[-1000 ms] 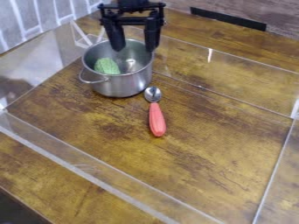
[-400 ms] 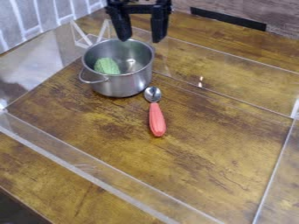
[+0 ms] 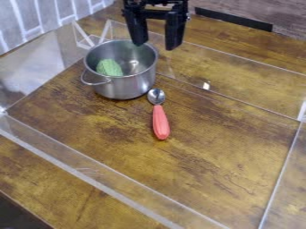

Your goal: Put the green object in the silver pot

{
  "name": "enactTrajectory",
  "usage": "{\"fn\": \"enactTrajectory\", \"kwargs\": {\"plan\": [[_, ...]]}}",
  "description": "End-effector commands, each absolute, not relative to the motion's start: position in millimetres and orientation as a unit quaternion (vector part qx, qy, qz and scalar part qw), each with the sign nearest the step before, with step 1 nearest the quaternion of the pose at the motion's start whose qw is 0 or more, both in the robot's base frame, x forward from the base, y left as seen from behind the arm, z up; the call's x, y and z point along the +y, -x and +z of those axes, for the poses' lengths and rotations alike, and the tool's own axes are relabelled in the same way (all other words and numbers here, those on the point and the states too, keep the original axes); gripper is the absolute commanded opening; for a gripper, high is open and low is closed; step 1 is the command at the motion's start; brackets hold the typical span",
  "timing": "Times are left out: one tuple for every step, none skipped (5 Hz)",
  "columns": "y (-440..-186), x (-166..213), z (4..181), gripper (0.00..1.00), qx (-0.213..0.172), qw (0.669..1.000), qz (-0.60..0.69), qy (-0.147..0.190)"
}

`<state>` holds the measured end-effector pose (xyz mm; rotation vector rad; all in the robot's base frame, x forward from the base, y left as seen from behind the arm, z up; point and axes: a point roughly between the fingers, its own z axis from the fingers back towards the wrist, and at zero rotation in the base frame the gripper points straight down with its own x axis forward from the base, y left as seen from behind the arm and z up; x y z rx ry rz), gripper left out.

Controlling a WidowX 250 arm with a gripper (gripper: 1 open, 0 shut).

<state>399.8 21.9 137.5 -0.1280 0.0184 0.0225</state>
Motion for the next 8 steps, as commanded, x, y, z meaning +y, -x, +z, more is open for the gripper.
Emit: {"fn": "enactTrajectory", "kwargs": {"plan": [[-397.7, 29.2, 177.3, 1.00, -0.040, 0.998, 0.013, 0.054], [-407.7, 32.4, 175.7, 1.00, -0.035, 0.997, -0.003, 0.064], [-414.6, 33.0, 155.8, 1.00, -0.023, 0.997, -0.019, 0.071], [-417.5, 36.8, 154.5, 1.00, -0.015, 0.997, -0.030, 0.073], [-416.4, 36.3, 162.7, 1.00, -0.011, 0.996, -0.036, 0.078], [-414.4, 30.4, 158.3, 1.00, -0.006, 0.997, -0.015, 0.080], [-412.2, 24.5, 153.2, 1.00, 0.001, 0.997, 0.000, 0.081], [-402.8, 10.8, 161.8, 1.00, 0.002, 0.997, 0.004, 0.083]]}}
